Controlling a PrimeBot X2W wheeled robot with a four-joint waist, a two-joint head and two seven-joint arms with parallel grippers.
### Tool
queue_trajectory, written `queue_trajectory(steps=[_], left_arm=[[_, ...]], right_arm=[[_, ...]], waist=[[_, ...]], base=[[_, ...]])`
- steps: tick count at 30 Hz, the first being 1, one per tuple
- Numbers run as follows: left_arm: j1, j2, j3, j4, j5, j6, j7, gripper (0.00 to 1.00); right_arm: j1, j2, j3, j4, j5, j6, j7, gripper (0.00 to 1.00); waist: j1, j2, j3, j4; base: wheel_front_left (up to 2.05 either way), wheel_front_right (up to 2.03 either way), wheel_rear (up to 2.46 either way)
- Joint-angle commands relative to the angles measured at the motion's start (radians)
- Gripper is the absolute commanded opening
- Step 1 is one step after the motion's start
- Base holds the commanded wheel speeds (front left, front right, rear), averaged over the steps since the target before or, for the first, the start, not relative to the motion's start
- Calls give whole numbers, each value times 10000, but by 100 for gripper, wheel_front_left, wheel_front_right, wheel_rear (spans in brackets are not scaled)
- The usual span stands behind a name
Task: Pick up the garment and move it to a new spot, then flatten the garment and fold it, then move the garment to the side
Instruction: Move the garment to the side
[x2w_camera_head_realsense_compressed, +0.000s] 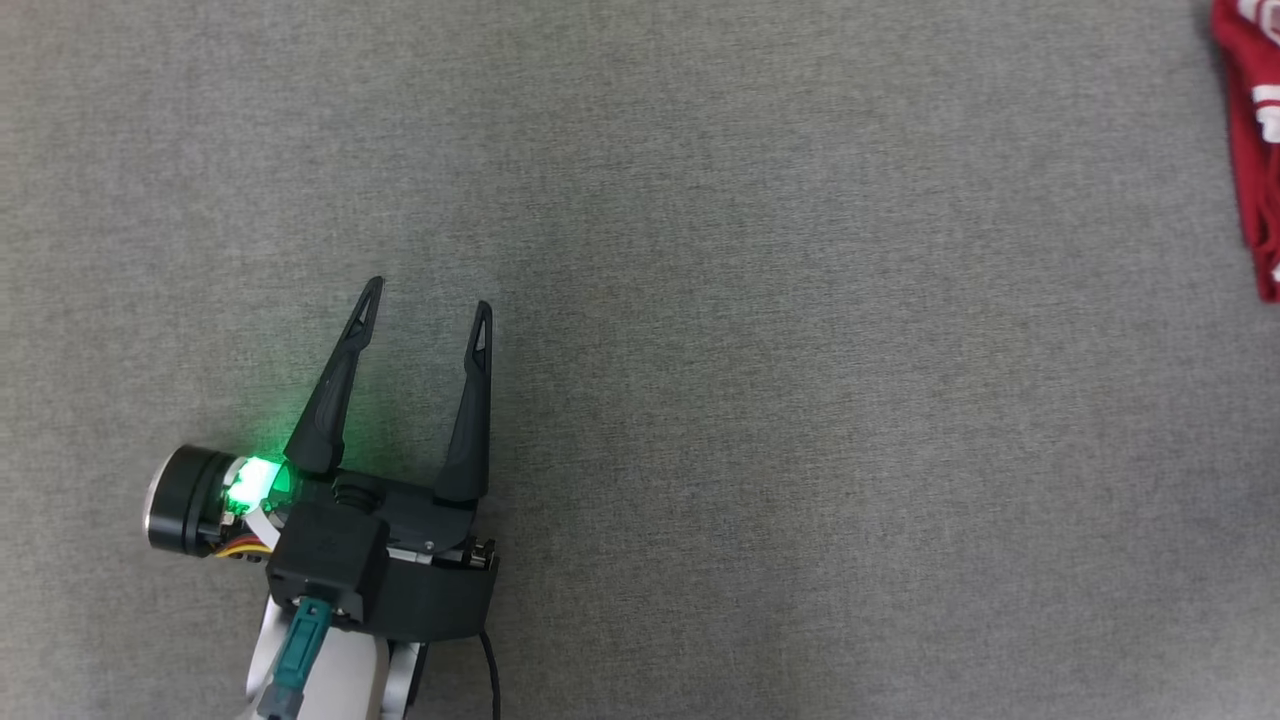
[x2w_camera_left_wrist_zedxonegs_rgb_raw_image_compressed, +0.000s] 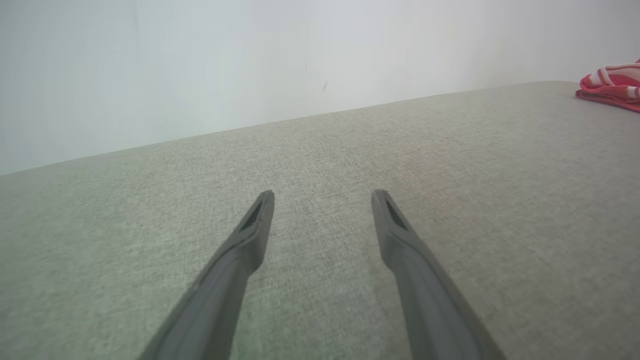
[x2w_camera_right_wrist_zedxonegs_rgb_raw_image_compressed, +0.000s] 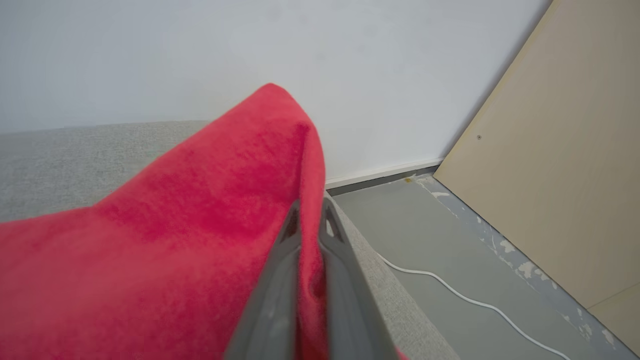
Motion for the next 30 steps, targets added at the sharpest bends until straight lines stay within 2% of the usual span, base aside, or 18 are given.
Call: queue_trajectory(steps=[1,4,5,7,11,14,19,24,30], left_arm=[[118,445,303,467,-12,158,121,100],[121,465,206,511,-73,197,122,100],[119,455,177,517,-80,219,121,100],[115,418,136,507,-140,229,118,100],[215,316,58,531,-274,274,109,100],[282,220,75,526,-400,275,84,100],[490,88,233,606,-525,312,67,100],[1009,-39,606,816,-728,318,55,100],[1586,-185,1150,991,-896,273,55,100]], right_arm=[[-37,-119,-200,-29,-200,-29,-43,0],[83,-153,-801,-218,-1023,-29,-43,0],[103,-140,-1005,-271,-1353,-29,-43,30],[48,-1,-1507,-249,-1885,-29,-41,100],[-60,360,-2235,-496,-2715,-29,-41,100],[-112,692,-2074,-896,-2762,-29,-43,100],[444,1103,-491,-1552,-1670,-29,-40,100],[1659,1650,1932,-2952,503,-27,-40,100],[3423,2574,3456,-4552,1706,-29,-40,100]], waist=[[-1,0,46,89],[-1,0,-89,100],[-1,0,-141,106],[-1,0,-241,120],[-1,0,-603,213],[-1,0,-970,290],[-1,0,-1682,323],[-1,0,-2569,381],[-1,0,-3391,538]], base=[[0,0,0],[0,0,0],[0,0,0],[0,0,0],[0,0,0],[0,0,0],[0,0,0],[0,0,0],[0,0,0]])
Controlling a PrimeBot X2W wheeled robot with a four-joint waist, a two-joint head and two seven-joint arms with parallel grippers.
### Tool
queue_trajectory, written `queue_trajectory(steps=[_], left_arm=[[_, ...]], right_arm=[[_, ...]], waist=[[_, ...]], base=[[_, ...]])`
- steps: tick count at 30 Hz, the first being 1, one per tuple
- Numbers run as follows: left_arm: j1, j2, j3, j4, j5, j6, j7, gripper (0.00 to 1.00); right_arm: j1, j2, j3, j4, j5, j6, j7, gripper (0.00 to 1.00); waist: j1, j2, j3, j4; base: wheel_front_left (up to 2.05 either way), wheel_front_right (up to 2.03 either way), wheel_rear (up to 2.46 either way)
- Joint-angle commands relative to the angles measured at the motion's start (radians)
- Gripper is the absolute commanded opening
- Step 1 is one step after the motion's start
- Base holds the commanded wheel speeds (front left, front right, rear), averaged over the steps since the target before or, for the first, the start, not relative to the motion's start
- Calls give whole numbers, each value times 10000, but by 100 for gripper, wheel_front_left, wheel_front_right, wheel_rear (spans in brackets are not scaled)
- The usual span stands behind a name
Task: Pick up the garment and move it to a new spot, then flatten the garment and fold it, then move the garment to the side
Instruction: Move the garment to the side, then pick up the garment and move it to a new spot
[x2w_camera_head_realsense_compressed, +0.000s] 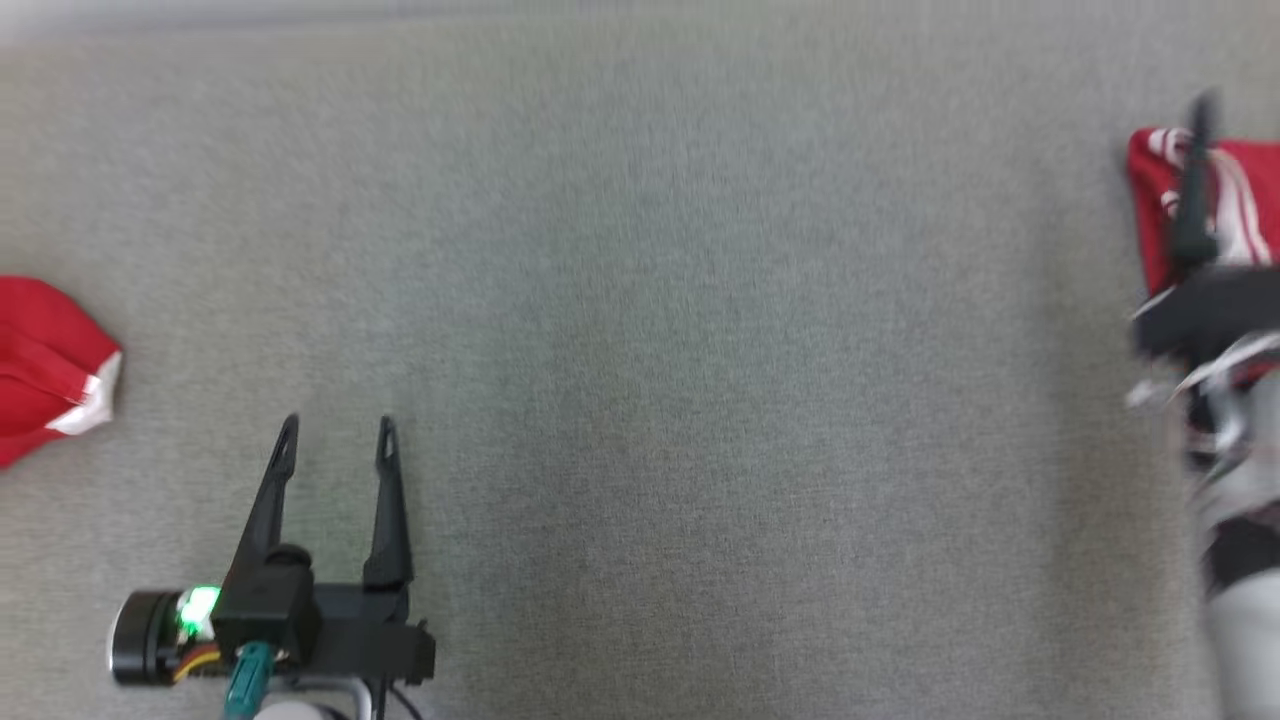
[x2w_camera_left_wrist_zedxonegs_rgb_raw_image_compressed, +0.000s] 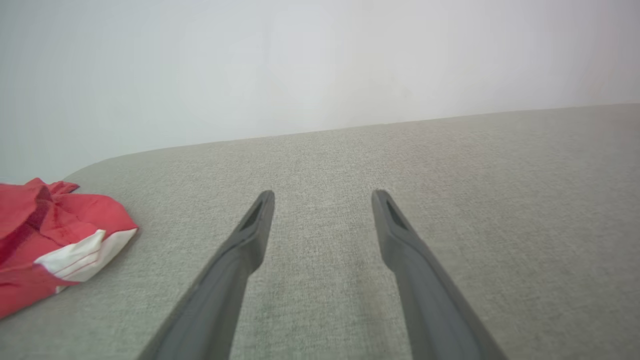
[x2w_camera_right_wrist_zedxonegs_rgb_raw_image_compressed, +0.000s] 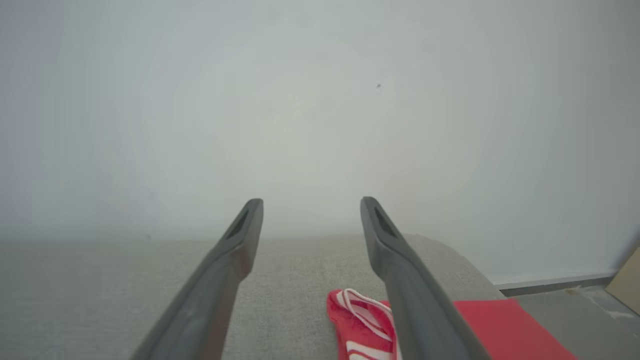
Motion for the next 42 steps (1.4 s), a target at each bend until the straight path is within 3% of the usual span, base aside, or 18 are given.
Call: queue_trajectory(steps=[1,9,19,29,42], left_arm=[[228,-52,116,57,-56,-47,-31,100],[880,-182,744,325,-89,-198,-29,100],[1526,-303,1165,720,-42,-473,-31,100],[2025,-382,1501,931,41,-594,-31,100],[2330,-434,1800,838,63,-721,-31,100]], right_arm=[[512,273,162,-208,127,-27,-37,100],[3071,1248,1269,-995,630,-27,-27,100],[4962,2233,1442,-1435,650,-27,-26,100],[5777,2570,1670,-1610,502,-27,-27,100],[5974,2650,1721,-1882,553,-27,-27,100]], waist=[[2,0,-673,188],[2,0,-1619,392],[2,0,-2559,409],[2,0,-3356,310],[2,0,-3580,299]], base=[[0,0,0],[0,0,0],[0,0,0],[0,0,0],[0,0,0]])
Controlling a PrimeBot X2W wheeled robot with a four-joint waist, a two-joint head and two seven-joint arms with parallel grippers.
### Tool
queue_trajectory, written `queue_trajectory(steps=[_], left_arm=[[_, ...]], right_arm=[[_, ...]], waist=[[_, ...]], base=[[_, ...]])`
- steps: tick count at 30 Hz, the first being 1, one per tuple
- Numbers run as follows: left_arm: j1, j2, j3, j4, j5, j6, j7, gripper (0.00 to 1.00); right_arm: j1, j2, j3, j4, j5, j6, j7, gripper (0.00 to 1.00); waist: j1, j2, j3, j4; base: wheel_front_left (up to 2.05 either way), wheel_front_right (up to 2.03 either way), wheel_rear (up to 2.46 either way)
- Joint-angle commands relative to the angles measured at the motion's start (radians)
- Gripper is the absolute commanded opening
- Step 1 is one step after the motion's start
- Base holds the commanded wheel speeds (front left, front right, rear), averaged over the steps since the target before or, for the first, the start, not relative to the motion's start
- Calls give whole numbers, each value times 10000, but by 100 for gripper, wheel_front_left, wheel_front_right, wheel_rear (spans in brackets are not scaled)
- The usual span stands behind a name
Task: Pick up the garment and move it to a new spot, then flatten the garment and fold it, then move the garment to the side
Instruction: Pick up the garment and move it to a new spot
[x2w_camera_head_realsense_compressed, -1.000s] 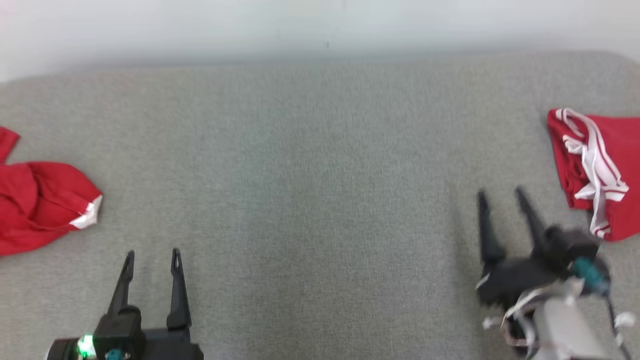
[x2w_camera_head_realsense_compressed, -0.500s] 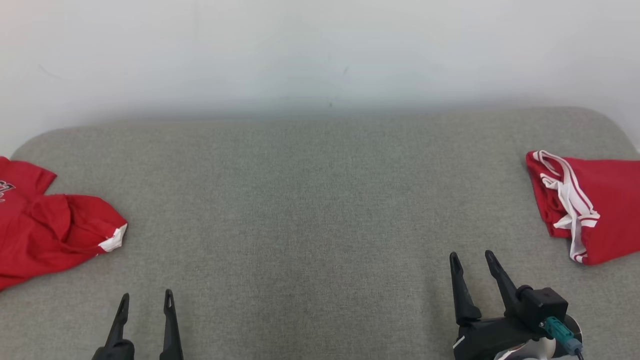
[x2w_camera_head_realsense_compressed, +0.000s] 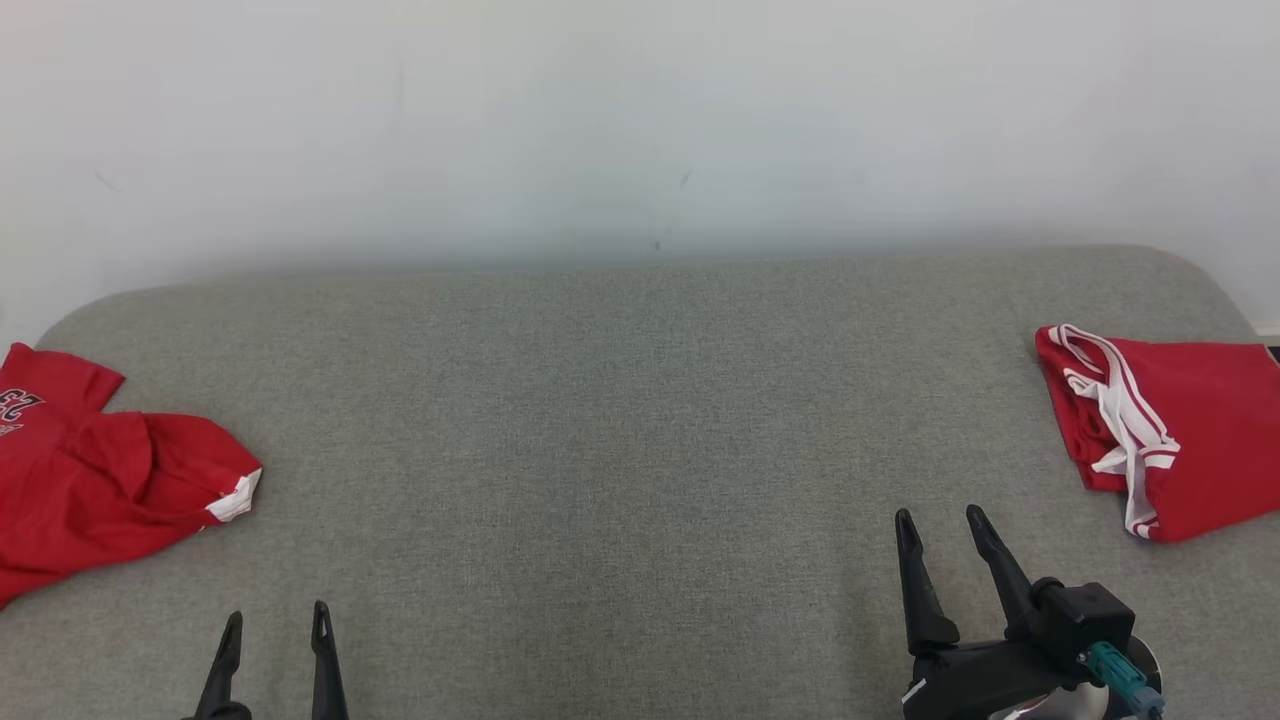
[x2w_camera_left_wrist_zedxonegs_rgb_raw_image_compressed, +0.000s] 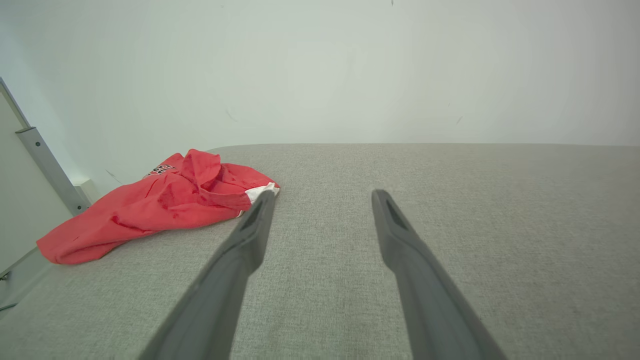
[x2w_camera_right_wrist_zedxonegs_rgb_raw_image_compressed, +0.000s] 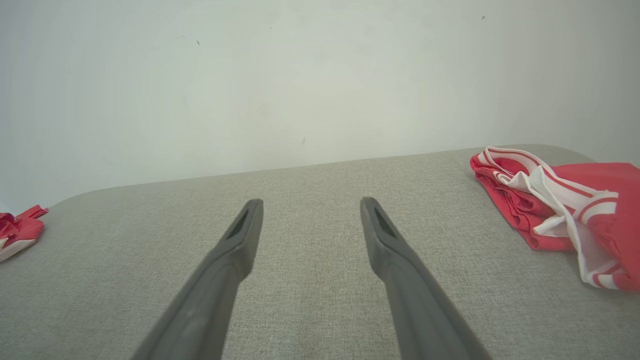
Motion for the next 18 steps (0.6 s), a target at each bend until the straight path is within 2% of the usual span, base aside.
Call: queue_trajectory(steps=[1,13,18], left_arm=[[91,-36,43,-35,54,-39,-29,100],[32,-42,122,-76,-53,57,-27,100],[-87,-45,50,-75,-150,98,-29,100]], right_arm=[[142,36,-3,-63,-39,-25,-12,100],[121,50,166,-117,-14,-26,-14,100],[29,49,357,-220,63,-26,-12,100]], waist=[[0,0,19,2],[0,0,209,406],[0,0,359,1163]], base=[[0,0,0],[0,0,0],[0,0,0]])
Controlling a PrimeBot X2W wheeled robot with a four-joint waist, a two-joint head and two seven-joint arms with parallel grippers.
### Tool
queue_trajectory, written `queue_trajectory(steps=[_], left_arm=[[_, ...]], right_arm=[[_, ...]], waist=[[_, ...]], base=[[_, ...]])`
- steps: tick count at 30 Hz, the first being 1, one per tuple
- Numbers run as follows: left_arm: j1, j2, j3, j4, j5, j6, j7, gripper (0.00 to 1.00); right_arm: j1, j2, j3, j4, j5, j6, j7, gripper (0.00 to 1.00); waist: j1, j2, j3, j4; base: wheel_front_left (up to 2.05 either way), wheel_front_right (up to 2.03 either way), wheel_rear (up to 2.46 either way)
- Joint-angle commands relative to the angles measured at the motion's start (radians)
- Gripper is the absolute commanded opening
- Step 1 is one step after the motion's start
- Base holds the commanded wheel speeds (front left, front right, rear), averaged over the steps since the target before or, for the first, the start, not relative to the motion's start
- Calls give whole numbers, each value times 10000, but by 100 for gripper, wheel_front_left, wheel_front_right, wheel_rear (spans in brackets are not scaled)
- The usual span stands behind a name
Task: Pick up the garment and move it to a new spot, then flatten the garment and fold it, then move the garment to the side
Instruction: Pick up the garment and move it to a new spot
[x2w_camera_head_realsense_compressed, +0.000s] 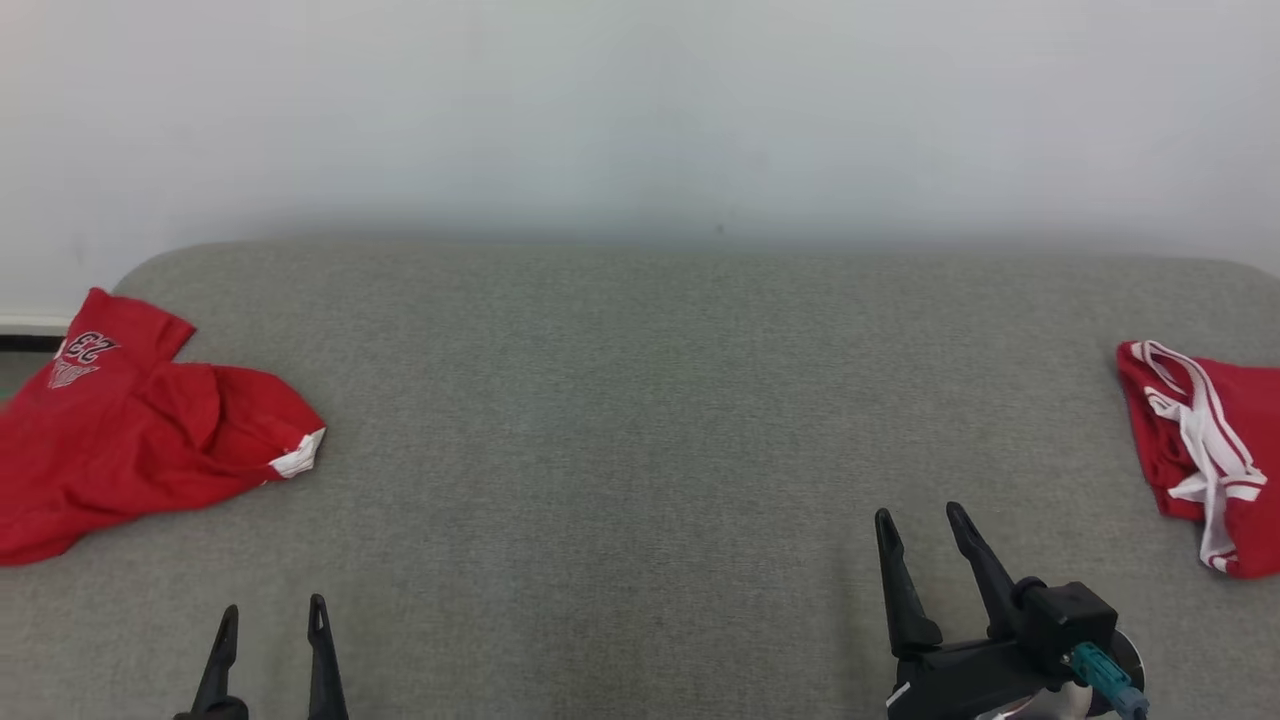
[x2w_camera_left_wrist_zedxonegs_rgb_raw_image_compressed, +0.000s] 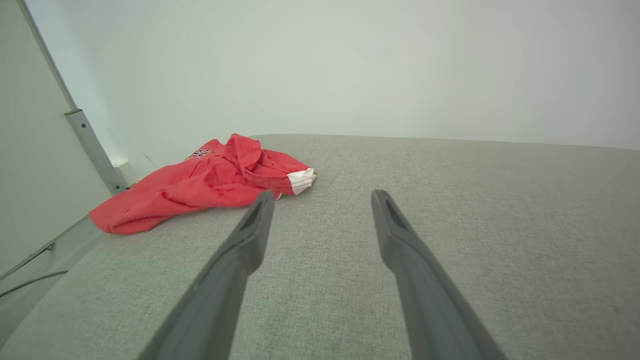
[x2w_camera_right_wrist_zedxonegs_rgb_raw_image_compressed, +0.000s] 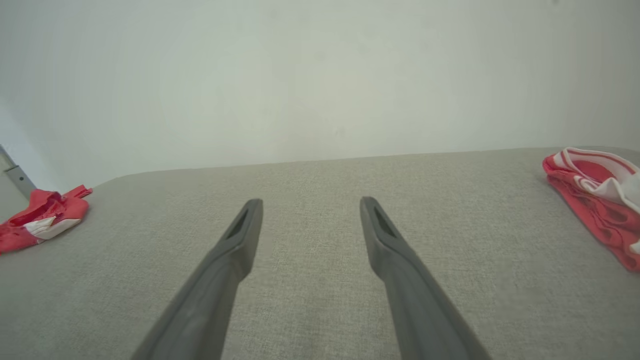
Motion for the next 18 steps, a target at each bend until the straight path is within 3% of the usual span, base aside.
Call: queue_trajectory(steps=[1,9,18], left_arm=[[-102,-8,22,-15,-101,5,-31,100],[65,-11,144,-30,-166,146,-31,100],[314,-10,542,-141,-354,370,-29,100]], right_arm=[[-45,23,62,-58,23,-26,-12,100],[-151,-33,464,-162,47,-26,-12,100],[-392,-71,1079,-152,173,-26,-12,100]], waist=[[0,0,157,614],[0,0,323,2287],[0,0,446,3693]], base=[[0,0,0],[0,0,0],[0,0,0]])
